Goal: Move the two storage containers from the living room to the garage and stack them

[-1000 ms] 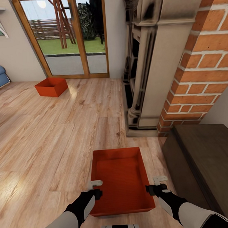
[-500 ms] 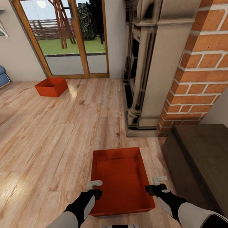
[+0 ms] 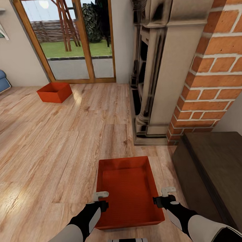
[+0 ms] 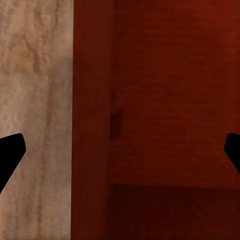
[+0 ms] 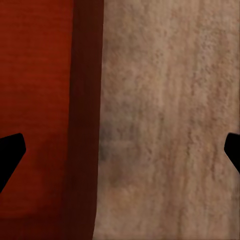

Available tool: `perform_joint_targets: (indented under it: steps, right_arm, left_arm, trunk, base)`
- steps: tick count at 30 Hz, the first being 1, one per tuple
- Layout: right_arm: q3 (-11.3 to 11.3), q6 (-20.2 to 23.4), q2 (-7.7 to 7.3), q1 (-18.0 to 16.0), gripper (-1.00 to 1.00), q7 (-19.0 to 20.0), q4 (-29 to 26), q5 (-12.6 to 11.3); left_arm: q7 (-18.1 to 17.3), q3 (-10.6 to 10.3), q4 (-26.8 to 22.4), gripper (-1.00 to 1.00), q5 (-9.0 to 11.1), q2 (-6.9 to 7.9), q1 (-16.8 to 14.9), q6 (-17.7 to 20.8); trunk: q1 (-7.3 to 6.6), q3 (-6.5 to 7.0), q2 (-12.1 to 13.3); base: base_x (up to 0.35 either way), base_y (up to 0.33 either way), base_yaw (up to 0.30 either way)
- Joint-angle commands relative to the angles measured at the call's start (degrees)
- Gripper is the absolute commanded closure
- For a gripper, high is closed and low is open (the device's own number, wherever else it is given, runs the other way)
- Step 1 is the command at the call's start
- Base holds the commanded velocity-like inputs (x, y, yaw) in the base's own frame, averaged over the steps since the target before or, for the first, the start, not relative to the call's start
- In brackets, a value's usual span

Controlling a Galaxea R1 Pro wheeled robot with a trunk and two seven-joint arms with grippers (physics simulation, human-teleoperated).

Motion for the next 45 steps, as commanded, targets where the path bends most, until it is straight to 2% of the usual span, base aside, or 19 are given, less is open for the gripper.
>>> perform_joint_targets:
  steps: [1,16,45]
  right_arm:
    - [0.5,-0.1,0.00,0.0,-1.00,-0.2,0.0,-0.3]
    - [0.5,-0.1,0.74,0.0,-1.00,-0.2,0.0,0.2]
    - [0.5,-0.1,0.64,0.0,-1.00,-0.2,0.0,0.2]
  left_arm:
    - [0.2,0.0,-0.1,-1.00,0.3,-0.02,0.0,0.3]
    - [0.2,0.0,-0.2,-1.00,0.3,0.23,0.0,0.3]
    - [0.2,-0.4,-0.3,-1.00,-0.1,0.46,0.0,0.3]
  trunk:
    - [-0.01,-0.04,0.0]
    - [-0.01,-0.04,0.0]
    - [-0.01,-0.04,0.0]
  base:
    - [0.000,0.000,0.000]
    - [0.000,0.000,0.000]
    - [0.000,0.000,0.000]
